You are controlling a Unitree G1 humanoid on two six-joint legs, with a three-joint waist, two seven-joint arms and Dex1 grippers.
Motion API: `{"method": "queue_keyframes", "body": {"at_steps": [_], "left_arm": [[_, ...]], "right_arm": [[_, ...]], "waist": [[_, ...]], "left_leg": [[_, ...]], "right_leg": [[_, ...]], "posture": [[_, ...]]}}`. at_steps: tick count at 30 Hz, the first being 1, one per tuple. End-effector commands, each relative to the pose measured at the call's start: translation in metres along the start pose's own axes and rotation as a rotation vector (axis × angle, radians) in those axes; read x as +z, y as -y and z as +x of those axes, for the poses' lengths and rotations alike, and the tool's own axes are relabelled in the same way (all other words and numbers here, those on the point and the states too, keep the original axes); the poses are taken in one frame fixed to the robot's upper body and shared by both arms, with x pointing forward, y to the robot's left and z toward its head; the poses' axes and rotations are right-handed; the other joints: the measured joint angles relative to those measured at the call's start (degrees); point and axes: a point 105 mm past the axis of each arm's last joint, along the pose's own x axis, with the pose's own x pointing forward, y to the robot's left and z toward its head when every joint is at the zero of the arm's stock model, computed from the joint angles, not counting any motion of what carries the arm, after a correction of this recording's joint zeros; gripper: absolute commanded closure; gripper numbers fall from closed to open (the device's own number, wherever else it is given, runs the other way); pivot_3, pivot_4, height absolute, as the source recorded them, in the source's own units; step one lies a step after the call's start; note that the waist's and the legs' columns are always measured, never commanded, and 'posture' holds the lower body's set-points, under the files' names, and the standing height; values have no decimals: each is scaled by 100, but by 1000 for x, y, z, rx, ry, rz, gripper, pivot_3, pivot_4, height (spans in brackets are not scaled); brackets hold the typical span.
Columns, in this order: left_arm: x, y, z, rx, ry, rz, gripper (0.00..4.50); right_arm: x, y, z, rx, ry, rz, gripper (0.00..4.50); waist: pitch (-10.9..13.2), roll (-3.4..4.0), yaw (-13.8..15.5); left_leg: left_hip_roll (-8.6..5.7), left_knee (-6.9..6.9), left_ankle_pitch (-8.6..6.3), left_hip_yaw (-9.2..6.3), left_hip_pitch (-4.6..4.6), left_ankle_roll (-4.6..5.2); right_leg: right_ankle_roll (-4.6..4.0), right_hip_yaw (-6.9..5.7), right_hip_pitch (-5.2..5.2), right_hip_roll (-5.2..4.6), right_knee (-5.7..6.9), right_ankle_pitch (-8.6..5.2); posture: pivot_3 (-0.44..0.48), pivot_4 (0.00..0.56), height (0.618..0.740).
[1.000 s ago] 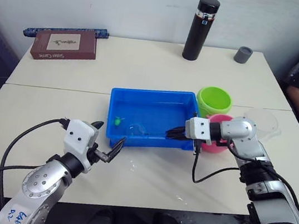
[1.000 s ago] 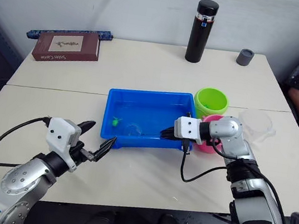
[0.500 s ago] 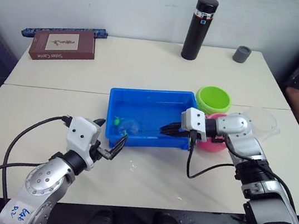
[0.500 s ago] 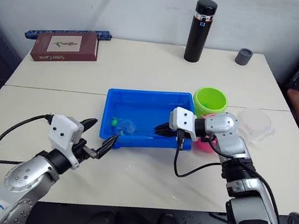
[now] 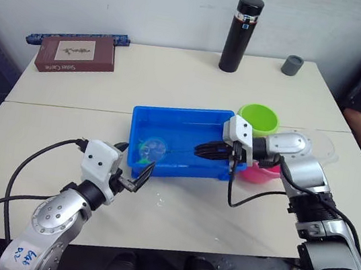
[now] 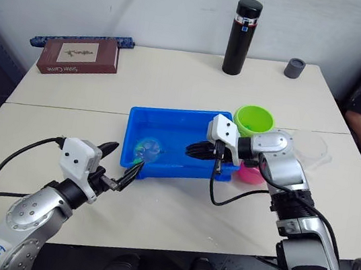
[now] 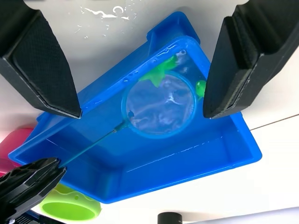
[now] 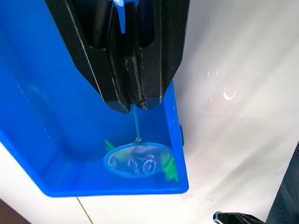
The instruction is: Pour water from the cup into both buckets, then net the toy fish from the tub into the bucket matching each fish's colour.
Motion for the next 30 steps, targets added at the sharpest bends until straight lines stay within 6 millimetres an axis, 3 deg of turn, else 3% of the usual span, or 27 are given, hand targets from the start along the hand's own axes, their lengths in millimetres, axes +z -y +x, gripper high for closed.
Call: {"method": "queue_keyframes", "body": {"at_steps": [1,13,22,30], "left_arm": [[6,3,0,-15,35,8,39],[4,3,0,-26,35,10,39],[3,4,0,-23,36,11,39],[4,4,1,-18,41,5,39]], "right_arm": [[6,-1,-5,0,19,7,4500],[2,2,-1,-51,4,-38,4500],[2,37,2,-242,-2,-192,4500],[-12,28,3,-179,-41,-251,4500]], "waist": [[0,0,2],[0,0,1],[0,0,-4],[0,0,-3]], "left_leg": [[0,0,0,0,0,0],[-1,0,0,1,0,1],[-1,0,1,20,0,-1],[-1,0,1,42,-2,-1]], "right_leg": [[0,0,0,0,0,0],[0,0,0,1,0,0],[0,0,-2,2,3,0],[0,-2,-1,1,1,0]], "posture": [[0,150,740],[0,150,740],[0,150,740],[0,150,740]]}}
